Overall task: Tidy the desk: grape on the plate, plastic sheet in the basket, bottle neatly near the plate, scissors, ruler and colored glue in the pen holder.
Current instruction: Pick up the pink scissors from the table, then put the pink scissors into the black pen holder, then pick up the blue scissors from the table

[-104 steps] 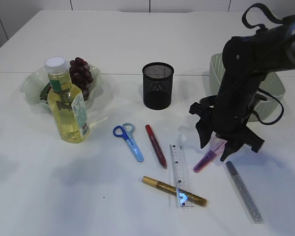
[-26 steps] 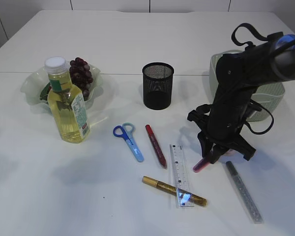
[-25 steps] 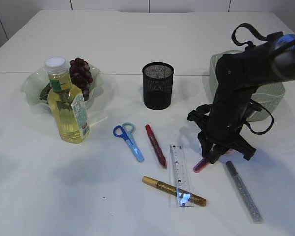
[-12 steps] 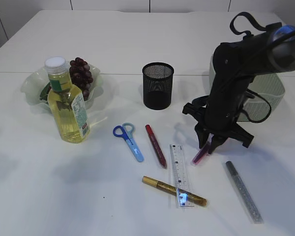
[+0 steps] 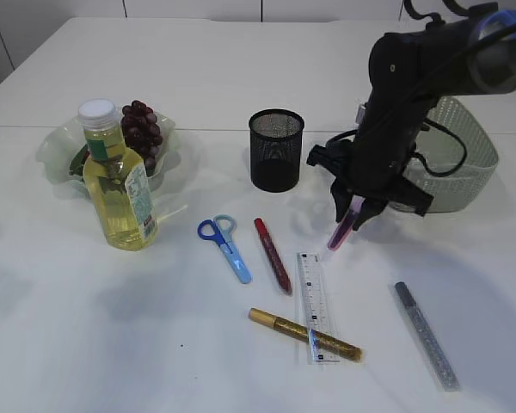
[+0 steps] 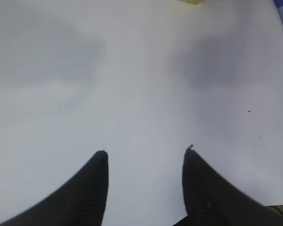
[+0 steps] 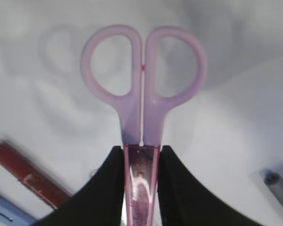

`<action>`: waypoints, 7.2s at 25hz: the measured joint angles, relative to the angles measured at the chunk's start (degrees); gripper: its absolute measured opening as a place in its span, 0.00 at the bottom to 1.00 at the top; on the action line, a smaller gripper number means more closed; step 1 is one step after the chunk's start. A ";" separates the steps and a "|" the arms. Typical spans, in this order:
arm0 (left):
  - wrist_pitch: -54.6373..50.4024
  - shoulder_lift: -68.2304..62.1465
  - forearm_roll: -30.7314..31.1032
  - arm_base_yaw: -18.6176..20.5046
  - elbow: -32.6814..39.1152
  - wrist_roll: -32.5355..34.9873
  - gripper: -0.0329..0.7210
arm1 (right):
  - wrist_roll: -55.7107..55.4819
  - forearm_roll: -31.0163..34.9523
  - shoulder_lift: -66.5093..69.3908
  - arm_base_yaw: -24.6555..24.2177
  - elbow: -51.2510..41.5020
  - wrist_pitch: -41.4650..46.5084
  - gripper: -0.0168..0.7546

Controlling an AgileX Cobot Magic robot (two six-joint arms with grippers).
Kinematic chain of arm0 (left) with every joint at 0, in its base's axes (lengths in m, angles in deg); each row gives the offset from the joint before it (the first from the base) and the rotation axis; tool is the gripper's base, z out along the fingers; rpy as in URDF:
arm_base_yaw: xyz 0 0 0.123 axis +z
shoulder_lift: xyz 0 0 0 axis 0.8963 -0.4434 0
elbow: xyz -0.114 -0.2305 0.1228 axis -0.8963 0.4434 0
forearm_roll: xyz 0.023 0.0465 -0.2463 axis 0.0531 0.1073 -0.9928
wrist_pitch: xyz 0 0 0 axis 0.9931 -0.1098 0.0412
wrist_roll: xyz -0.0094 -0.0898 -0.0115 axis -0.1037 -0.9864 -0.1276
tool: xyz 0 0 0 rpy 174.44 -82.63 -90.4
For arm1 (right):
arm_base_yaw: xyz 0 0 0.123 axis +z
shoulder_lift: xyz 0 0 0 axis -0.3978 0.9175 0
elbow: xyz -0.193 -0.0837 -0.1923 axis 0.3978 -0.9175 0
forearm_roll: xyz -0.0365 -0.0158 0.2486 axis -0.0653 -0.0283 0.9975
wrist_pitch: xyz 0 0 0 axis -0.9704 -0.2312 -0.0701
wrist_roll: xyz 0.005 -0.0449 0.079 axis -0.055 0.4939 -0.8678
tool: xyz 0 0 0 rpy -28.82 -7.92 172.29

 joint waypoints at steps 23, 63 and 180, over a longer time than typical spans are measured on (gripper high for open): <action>-0.48 0.00 0.00 0.00 0.00 0.00 0.54 | 36.69 19.50 0.46 -6.69 12.50 -8.67 0.26; -3.36 0.00 0.00 0.00 0.00 0.00 0.54 | 129.84 77.39 9.11 -6.69 12.81 -26.60 0.25; -3.81 0.00 -1.27 0.00 0.00 0.45 0.54 | 42.55 3.17 13.62 15.27 35.26 16.56 0.47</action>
